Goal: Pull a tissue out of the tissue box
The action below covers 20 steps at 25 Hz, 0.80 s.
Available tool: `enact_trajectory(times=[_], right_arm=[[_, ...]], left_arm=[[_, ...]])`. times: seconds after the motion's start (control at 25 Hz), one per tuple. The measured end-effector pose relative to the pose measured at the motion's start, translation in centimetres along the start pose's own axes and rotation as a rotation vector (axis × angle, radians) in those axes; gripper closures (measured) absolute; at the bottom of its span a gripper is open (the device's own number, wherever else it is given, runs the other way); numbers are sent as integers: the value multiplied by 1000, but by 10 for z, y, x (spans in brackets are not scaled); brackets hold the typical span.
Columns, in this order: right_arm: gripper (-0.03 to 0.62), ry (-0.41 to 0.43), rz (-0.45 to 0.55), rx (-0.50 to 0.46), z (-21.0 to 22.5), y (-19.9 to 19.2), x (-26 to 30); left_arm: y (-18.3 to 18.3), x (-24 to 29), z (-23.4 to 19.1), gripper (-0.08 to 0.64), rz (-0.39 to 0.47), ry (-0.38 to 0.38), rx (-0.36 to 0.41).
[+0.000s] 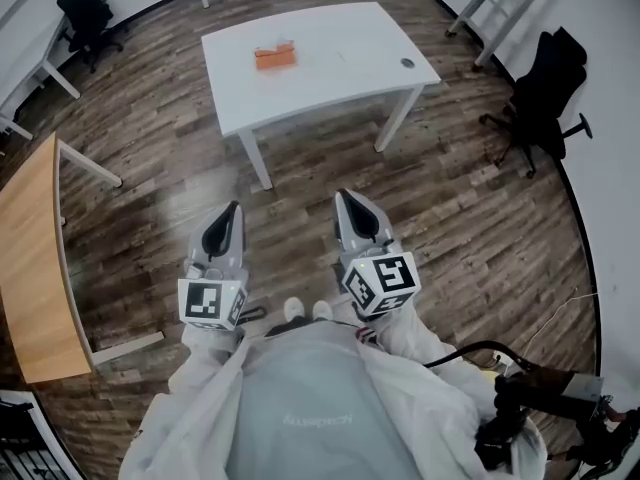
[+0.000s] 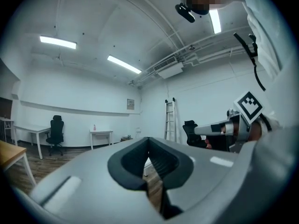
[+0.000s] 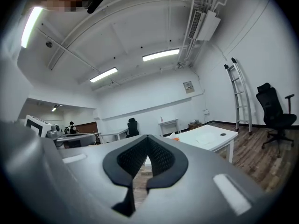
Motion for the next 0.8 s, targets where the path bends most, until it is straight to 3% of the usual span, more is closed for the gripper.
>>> enact_trajectory(times=[0.8], right_arm=[[592, 46, 36, 4, 19, 4, -5]], left_arm=[[14, 6, 21, 560, 3, 49, 49]])
Point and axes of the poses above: the fingertips, and each gripper's own axes: x forward along the fingers, z to its right, y out of its top, the point moved 1 cm from there along -x, backward along the fingers, and after that the axes turned 14 degrees about -z, right-handed, at the moved point
